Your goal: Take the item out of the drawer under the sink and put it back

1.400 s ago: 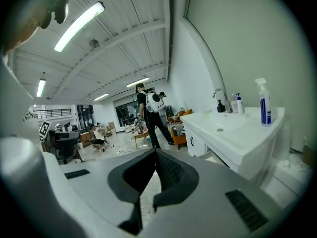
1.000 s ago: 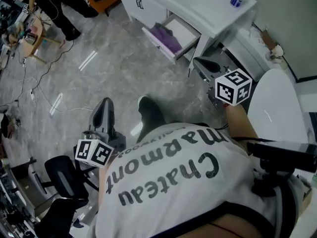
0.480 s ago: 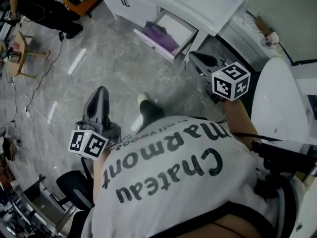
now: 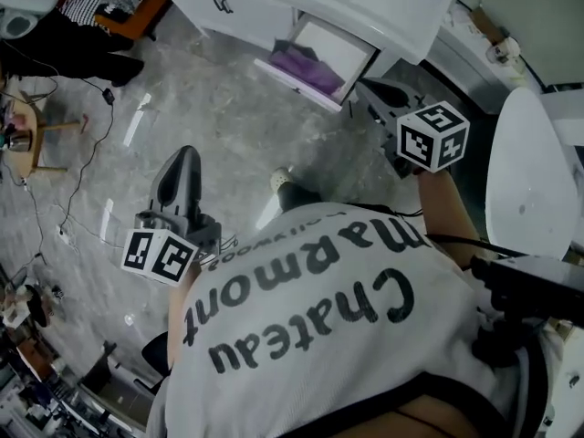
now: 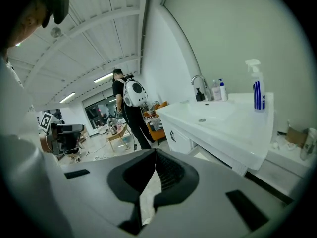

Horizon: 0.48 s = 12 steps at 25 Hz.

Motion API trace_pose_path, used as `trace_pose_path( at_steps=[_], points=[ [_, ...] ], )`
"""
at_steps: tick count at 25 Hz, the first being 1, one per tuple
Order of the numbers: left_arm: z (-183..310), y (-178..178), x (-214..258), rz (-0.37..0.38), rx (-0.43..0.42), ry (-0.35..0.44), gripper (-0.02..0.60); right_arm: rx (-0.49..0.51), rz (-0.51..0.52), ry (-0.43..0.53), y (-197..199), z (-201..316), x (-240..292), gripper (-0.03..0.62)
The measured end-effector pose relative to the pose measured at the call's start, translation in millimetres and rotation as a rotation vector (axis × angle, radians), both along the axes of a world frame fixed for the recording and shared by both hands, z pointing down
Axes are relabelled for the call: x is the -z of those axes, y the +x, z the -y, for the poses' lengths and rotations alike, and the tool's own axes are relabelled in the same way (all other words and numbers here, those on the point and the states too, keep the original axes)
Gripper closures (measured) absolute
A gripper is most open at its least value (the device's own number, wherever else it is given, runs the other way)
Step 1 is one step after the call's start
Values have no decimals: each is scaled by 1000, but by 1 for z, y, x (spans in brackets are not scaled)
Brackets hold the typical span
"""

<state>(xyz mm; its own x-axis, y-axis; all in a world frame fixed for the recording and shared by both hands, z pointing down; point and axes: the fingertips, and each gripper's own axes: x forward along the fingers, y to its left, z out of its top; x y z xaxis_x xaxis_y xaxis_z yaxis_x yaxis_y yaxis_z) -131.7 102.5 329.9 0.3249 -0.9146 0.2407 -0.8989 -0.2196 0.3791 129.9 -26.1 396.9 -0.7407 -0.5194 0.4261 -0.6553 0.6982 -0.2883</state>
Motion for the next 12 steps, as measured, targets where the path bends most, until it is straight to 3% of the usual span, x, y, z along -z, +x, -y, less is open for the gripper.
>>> trace_pose_path(
  at_steps=[3, 9, 12],
  points=[
    [19, -27, -9, -10, -28, -24, 572, -54, -14, -22, -19, 18, -11, 582],
    [25, -18, -14, 4, -98, -26, 572, -131, -4, -33, -5, 22, -21, 582],
    [47, -49, -21, -4, -117, -37, 572, -147, -23, -48, -33, 39, -29, 582]
  ],
)
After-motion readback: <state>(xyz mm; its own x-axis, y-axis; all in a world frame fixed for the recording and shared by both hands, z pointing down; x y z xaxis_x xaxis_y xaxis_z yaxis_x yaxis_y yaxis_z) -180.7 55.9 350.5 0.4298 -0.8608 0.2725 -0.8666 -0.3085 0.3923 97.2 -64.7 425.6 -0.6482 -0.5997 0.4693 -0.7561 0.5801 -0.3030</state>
